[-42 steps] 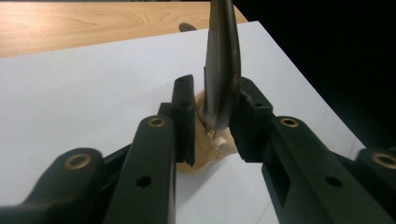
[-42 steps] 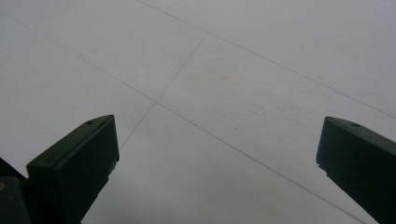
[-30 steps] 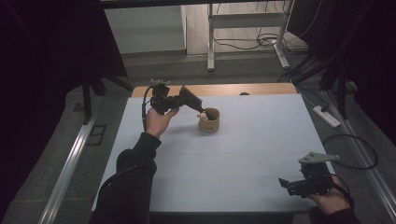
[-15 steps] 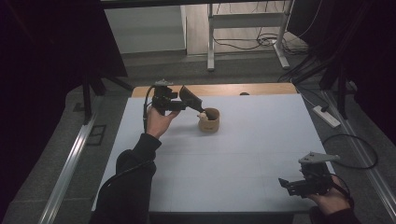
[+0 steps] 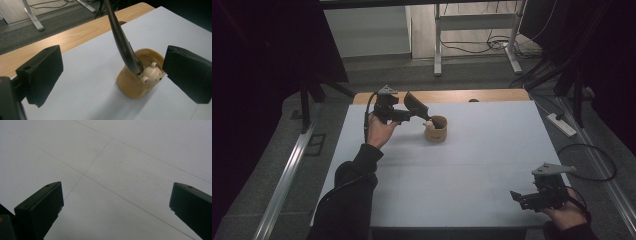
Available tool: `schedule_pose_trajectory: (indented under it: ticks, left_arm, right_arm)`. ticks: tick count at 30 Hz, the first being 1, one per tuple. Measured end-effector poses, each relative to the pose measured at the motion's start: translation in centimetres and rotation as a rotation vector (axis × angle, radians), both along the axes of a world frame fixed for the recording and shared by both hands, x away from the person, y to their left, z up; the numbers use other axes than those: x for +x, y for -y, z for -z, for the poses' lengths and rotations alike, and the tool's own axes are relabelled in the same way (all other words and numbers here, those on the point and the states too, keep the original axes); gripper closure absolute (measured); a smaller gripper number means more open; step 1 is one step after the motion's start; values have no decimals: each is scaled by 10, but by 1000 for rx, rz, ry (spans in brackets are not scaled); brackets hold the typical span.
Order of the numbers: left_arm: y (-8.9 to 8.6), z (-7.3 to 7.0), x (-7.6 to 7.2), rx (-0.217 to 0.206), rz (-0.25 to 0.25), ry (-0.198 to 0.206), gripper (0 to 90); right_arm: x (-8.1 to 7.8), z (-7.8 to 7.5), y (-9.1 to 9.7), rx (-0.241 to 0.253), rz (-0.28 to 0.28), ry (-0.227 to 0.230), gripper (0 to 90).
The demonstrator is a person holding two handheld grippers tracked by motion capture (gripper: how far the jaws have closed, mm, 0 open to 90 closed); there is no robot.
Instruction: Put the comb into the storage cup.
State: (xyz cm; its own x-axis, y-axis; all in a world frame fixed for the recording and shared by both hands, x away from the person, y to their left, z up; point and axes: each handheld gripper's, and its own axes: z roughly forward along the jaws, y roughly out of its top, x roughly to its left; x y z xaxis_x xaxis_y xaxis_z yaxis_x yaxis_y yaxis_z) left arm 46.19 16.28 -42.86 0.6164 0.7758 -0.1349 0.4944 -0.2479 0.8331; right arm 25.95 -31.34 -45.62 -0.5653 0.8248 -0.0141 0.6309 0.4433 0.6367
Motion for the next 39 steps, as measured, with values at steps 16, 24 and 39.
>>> schedule_pose_trajectory:
  ticks: [16,24,39]
  left_arm:
    - [-5,-5,-9,23,19,61,0]
    - [-10,-6,-15,7,18,85,0]
    - [-20,-6,-24,-11,14,101,0]
  right_arm:
    - [0,0,0,0,0,3,0]
    - [0,0,0,0,0,4,0]
    - [-1,0,0,-1,-1,6,0]
